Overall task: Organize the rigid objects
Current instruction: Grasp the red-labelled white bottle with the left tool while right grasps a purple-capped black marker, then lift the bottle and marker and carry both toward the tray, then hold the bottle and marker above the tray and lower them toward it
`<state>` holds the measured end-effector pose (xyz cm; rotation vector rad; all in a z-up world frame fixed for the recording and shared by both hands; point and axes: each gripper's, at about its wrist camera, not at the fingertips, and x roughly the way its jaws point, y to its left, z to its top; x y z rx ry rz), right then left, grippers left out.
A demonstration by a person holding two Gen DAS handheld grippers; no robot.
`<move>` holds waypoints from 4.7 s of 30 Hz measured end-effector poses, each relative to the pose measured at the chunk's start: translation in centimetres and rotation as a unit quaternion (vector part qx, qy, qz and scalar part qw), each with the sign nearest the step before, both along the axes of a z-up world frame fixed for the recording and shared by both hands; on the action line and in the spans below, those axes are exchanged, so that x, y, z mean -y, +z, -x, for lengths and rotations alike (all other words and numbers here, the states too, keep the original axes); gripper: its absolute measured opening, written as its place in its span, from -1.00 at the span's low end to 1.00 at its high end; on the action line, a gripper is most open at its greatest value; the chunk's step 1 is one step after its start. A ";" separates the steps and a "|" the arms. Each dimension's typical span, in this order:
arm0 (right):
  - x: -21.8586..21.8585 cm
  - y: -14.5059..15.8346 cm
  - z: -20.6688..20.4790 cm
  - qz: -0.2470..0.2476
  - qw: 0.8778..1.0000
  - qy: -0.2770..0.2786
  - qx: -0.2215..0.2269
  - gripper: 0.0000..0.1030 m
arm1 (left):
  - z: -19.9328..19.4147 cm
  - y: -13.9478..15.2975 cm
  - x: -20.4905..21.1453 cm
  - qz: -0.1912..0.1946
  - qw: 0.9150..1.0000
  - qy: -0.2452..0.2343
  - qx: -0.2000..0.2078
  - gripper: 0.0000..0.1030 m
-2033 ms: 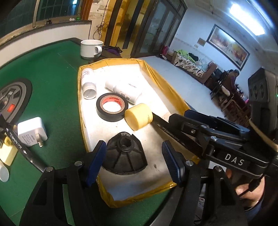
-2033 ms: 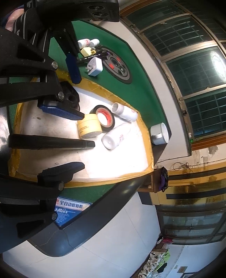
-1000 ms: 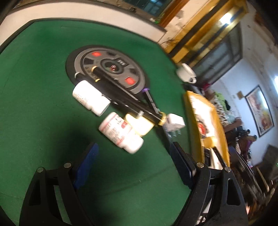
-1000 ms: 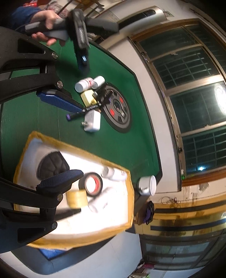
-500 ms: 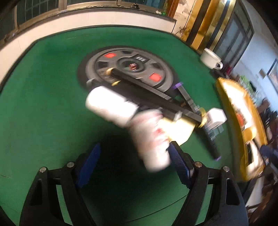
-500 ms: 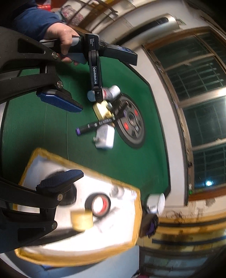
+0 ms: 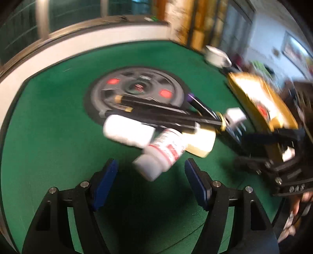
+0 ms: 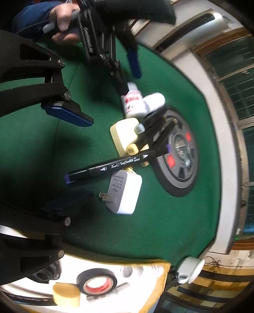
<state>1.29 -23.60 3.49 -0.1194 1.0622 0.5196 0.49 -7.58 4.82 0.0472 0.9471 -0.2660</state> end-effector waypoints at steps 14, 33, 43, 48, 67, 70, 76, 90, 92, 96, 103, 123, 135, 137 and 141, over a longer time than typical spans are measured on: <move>0.4 -1.6 -0.7 -0.015 1.000 0.002 -0.028 -0.74 | 0.4 -1.3 3.7 -0.030 0.998 -0.053 -0.022 0.26; 0.9 -1.6 5.6 0.034 0.998 0.048 0.021 -0.24 | 9.0 -1.0 5.0 -0.037 0.997 -0.063 -0.021 0.36; 1.7 -0.9 7.1 -0.019 0.999 0.031 0.031 -0.74 | 9.7 0.6 4.1 -0.023 0.999 -0.004 0.042 0.24; 1.7 -0.3 7.7 -0.034 0.998 0.029 0.042 -0.74 | 9.8 2.0 4.3 -0.045 0.995 0.023 0.087 0.24; 2.2 0.5 8.7 -0.057 0.996 0.025 0.058 -0.74 | 10.9 3.3 5.6 -0.157 0.970 0.068 0.175 0.24; 2.4 0.7 8.8 -0.061 0.996 0.024 0.061 -0.74 | 10.8 3.3 5.9 -0.168 0.967 0.069 0.179 0.24; 2.8 1.1 9.0 -0.068 0.995 0.020 0.066 -0.74 | 10.8 3.4 6.3 -0.181 0.964 0.068 0.184 0.24; 4.2 1.7 9.1 -0.082 0.994 0.010 0.073 -0.74 | 10.9 3.4 7.5 -0.197 0.961 0.059 0.182 0.24; 4.4 1.8 9.2 -0.084 0.994 0.009 0.074 -0.74 | 10.9 3.3 7.7 -0.197 0.962 0.057 0.181 0.24; 5.0 2.0 9.2 -0.088 0.993 0.004 0.076 -0.74 | 10.8 3.4 8.2 -0.202 0.961 0.052 0.182 0.24; 6.2 2.6 9.6 -0.096 0.992 -0.008 0.083 -0.74 | 10.8 3.8 9.4 -0.210 0.959 0.041 0.187 0.24; 11.8 4.7 9.4 -0.114 0.985 -0.060 0.112 -0.74 | 9.6 5.4 14.3 -0.221 0.952 0.001 0.212 0.24; 14.6 5.6 8.8 -0.104 0.982 -0.091 0.128 -0.74 | 8.8 6.9 17.3 -0.204 0.951 -0.026 0.230 0.24; 15.2 5.8 8.7 -0.103 0.981 -0.097 0.131 -0.74 | 8.7 7.1 17.9 -0.200 0.951 -0.031 0.233 0.24; 16.4 6.1 8.3 -0.097 0.980 -0.110 0.135 -0.74 | 8.4 7.5 19.2 -0.189 0.952 -0.044 0.235 0.24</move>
